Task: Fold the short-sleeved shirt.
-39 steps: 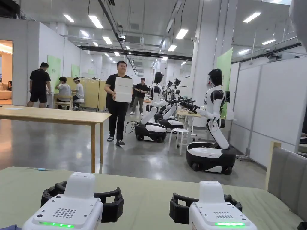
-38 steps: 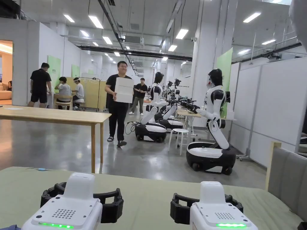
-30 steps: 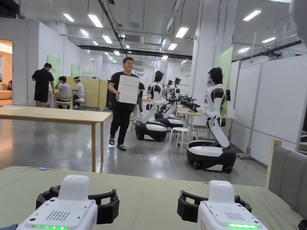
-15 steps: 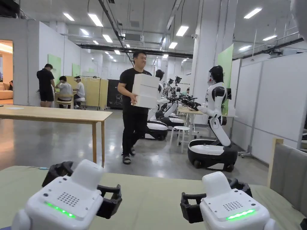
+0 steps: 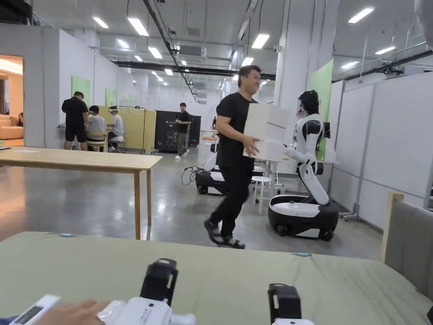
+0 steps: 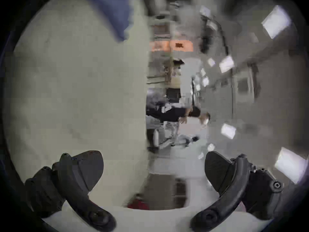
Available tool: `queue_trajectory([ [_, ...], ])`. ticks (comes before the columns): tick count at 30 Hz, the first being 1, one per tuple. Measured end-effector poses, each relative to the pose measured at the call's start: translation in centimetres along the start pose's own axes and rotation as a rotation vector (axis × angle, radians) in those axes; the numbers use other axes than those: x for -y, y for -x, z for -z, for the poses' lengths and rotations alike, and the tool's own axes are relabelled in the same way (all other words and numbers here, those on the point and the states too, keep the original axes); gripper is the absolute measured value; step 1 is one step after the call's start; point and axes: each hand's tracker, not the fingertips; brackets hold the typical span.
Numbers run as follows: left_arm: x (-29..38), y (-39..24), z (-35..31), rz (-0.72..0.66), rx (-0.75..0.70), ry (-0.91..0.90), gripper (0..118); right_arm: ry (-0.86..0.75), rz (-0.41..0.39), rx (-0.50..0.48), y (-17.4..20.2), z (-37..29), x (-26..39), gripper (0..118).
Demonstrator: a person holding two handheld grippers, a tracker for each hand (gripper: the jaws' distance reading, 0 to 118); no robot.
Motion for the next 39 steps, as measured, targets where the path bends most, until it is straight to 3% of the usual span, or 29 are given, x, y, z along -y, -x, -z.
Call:
queue_trajectory([
  [1,0.2,1.4,0.0,-0.179,0.022,0.002,118,-0.002,0.132,-0.011,-1.1,0.0,0.1,118],
  [4,1.8,6.7,-0.3,-0.835,0.129,-0.026,118,-0.086,0.747,-0.052,-6.7,-1.0,1.1,118],
  [6,3.1,8.5,-0.8,-1.151,0.126,-0.091,118,-0.147,1.061,-0.024,-8.6,-1.7,2.1,118],
  [8,4.0,8.7,-1.5,-1.333,0.078,-0.146,118,-0.204,1.289,-0.041,-9.1,-1.9,2.9,118],
  [10,4.3,7.5,-2.6,-1.383,-0.014,-0.151,118,-0.173,1.44,-0.014,-7.8,-2.0,3.5,118],
  [12,4.4,6.1,-3.1,-1.399,-0.097,-0.138,118,-0.124,1.459,-0.02,-6.3,-1.8,3.3,118],
  [18,5.3,5.5,-2.8,-1.42,-0.138,-0.107,118,-0.115,1.486,0.034,-5.5,-1.2,3.5,118],
  [19,5.6,5.7,-2.6,-1.424,-0.134,-0.081,118,-0.105,1.477,0.043,-5.7,-1.2,3.4,114],
  [20,6.0,5.8,-2.4,-1.429,-0.114,-0.067,110,-0.1,1.475,0.05,-5.8,-1.2,3.4,99],
  [21,6.3,5.8,-2.3,-1.438,-0.096,-0.069,67,-0.106,1.475,0.047,-5.9,-1.3,3.6,50],
  [22,6.7,5.8,-2.4,-1.455,-0.084,-0.084,3,-0.122,1.472,0.045,-6.0,-1.4,3.6,9],
  [24,6.9,5.7,-2.1,-1.445,-0.125,-0.014,0,-0.028,1.395,0.139,-6.1,-1.3,3.0,3],
  [25,7.2,5.3,-2.5,-1.416,-0.173,-0.009,0,-0.064,1.405,0.163,-6.0,-1.6,3.3,3],
  [27,7.2,4.6,-2.3,-1.475,-0.065,-0.061,0,-0.095,1.44,0.088,-6.3,-1.6,3.7,3],
  [31,7.7,2.3,-1.6,-1.441,-0.108,-0.028,0,-0.091,1.385,0.099,-6.1,-1.4,2.3,3],
  [34,6.6,4.3,-2.4,-1.456,-0.143,0.016,0,-0.146,1.336,0.057,-5.8,-1.1,-1.2,3],
  [39,13.2,4.2,-5.4,-1.424,-0.24,0.173,0,-0.274,1.289,-0.118,-3.7,0.6,-10.1,3],
])
